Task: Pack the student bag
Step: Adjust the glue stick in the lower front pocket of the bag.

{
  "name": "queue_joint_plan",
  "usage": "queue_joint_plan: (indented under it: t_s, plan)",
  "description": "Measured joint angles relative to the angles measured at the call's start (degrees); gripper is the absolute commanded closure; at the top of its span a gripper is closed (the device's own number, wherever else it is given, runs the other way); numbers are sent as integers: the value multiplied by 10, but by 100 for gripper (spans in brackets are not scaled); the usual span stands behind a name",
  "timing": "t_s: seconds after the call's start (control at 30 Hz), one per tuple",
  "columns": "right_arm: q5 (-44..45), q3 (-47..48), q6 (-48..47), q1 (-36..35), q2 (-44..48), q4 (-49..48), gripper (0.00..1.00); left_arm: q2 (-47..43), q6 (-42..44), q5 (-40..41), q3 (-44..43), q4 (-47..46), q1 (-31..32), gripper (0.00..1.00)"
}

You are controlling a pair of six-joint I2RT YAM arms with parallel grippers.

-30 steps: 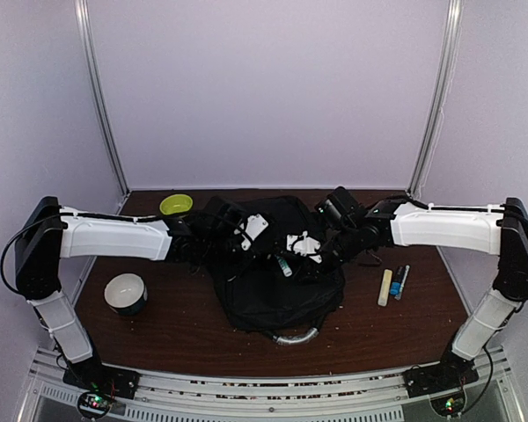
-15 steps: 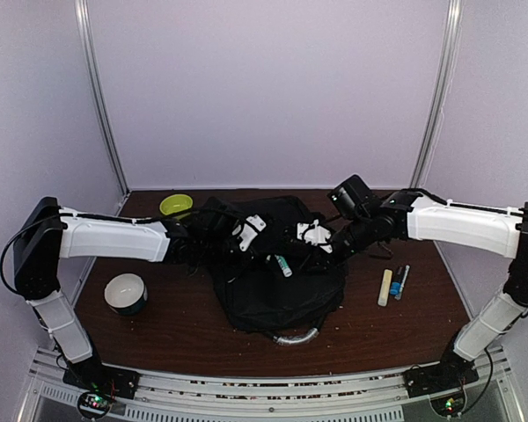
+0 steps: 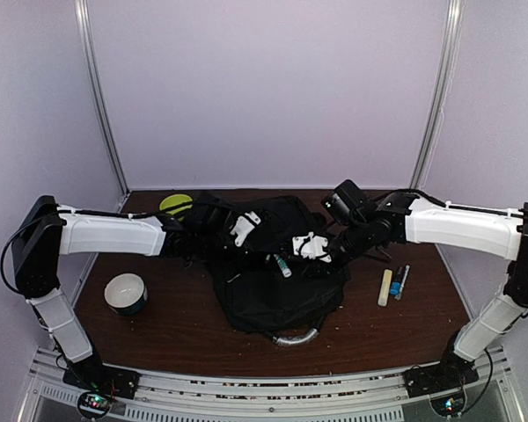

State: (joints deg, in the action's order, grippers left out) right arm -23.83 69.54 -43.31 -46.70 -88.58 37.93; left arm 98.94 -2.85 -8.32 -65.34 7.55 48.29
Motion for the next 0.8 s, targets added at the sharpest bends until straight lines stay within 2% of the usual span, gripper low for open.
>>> queue_joint_plan:
  t_s: [0.37,0.8]
  plan:
    - [75,16,-38,-31,-78,-56,100,5,-1,-57,-17,26,-3,100]
    - [94,26,-63,-37,-128,-70,100,6,0,-70,-19,31,-6,100]
